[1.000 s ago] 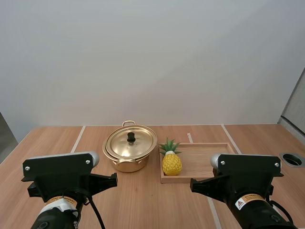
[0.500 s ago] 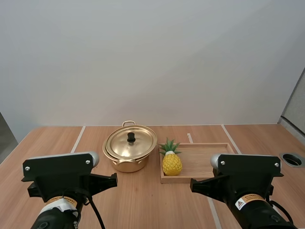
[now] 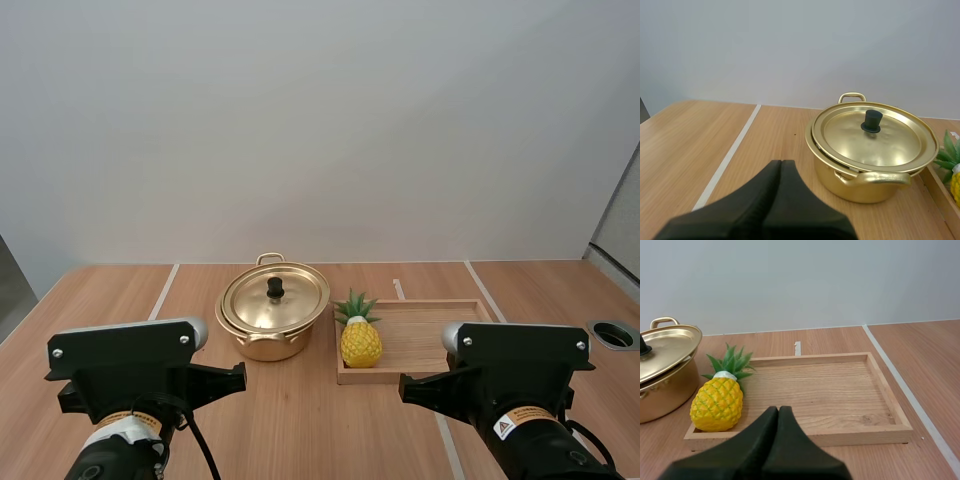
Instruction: Open the pot, put the pineapple inside, and close it
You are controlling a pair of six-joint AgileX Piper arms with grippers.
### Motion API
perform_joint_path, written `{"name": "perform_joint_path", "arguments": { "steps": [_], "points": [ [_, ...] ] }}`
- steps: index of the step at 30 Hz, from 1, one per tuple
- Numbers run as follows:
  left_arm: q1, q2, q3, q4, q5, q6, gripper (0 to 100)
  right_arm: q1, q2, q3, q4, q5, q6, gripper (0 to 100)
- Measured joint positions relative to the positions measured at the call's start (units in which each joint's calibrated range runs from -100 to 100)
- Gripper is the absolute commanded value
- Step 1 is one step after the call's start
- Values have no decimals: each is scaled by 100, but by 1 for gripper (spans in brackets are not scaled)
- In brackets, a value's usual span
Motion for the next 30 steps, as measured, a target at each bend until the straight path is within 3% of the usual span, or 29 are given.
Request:
{"name": "perform_joint_path", "arguments": {
  "steps": [13, 17, 30],
  "points": [
    [0, 0, 0, 0, -17, 0, 0, 0, 0, 0, 0, 0, 0, 0],
    [0, 0, 5, 0, -606, 0, 0, 0, 0, 0, 0, -125, 0, 0],
    [0, 0, 4, 10, -4943, 161, 0, 0, 0, 0, 0, -5093, 0, 0]
  ]
}}
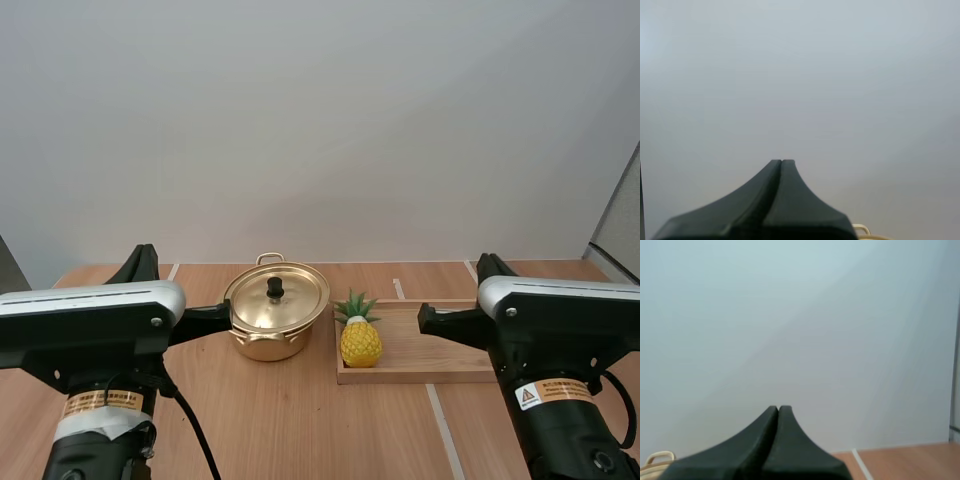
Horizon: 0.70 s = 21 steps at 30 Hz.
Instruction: Open the pot, put the pineapple inside, and close it
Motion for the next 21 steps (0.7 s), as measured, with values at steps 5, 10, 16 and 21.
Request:
{"name": "perform_joint_path", "arguments": {
  "steps": [5, 10, 16, 21],
  "points": [
    [0, -2, -302, 0, -199, 242, 0, 0, 0, 0, -138, -820, -9, 0],
    [0, -11, -866, 11, -281, 365, 0, 0, 0, -291, -208, -860, -9, 0],
    [0, -15, -1637, 11, 292, 467, 0, 0, 0, -1071, -825, -517, -72, 0],
    [0, -26, -2246, 11, 888, 584, 0, 0, -13, -2080, -932, 1026, -103, 0]
  ]
}}
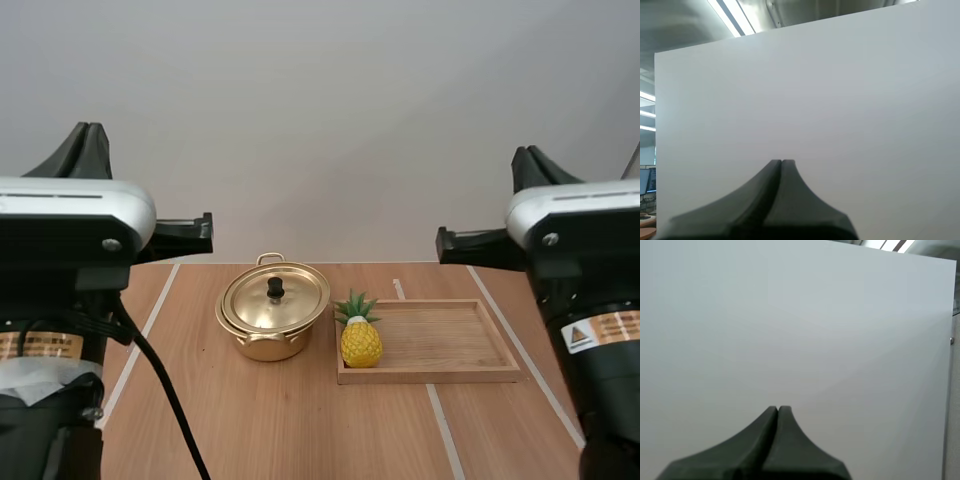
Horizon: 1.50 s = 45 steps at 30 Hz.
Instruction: Open the pot, put the pineapple inside, and close it
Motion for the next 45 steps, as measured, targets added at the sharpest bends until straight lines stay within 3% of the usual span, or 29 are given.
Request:
{"name": "perform_joint_path", "arguments": {
  "steps": [9, 15, 18, 24, 29, 36, 45],
  "points": [
    [0, 528, -1500, 0, 1193, 4, 0, 0, 992, -1782, 250, 1901, -10, 0],
    [0, 1509, -2802, 0, 2330, 4, 0, 0, 1837, -2750, 293, 2415, -10, 0],
    [0, 1601, -2916, 0, 2447, 4, 0, 0, 1942, -2859, 293, 2477, -10, 0],
    [0, 3024, -4487, 0, 4117, 4, 0, 0, 3094, -3942, 303, 3906, -59, 0],
    [0, 3682, -5132, -71, 5196, 176, 0, 0, 3621, -4256, 669, 4471, -479, 0],
    [0, 4299, -5696, -860, 6414, 961, 0, 0, 4039, -4286, 1447, 5154, -1139, 0],
    [0, 5052, -5917, -1177, 7648, 1313, 0, 0, 4401, -4286, 1587, 5760, -1356, 0]
  ]
}}
